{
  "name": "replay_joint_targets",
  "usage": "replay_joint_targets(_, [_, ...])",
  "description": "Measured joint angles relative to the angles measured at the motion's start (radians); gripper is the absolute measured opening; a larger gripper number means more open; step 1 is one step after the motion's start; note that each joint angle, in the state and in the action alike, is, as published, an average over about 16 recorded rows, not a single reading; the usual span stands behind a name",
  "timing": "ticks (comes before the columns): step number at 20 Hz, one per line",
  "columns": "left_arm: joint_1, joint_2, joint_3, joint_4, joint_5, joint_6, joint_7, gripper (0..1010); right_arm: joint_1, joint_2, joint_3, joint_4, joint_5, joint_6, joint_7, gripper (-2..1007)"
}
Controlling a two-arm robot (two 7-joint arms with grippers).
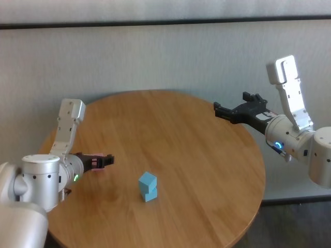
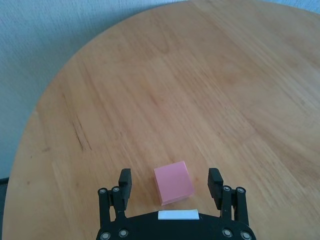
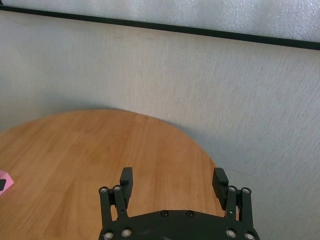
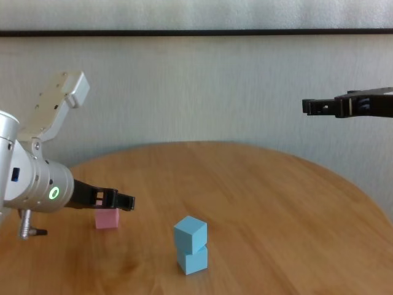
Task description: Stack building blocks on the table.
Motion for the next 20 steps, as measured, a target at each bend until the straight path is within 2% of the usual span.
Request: replay_joint_targets(20, [-0.016,0.001,0.002,0.023,0.002,0.014,-0.012,1003,0.0,0.0,0.0,0.0,0.0,0.0,0.0,1005])
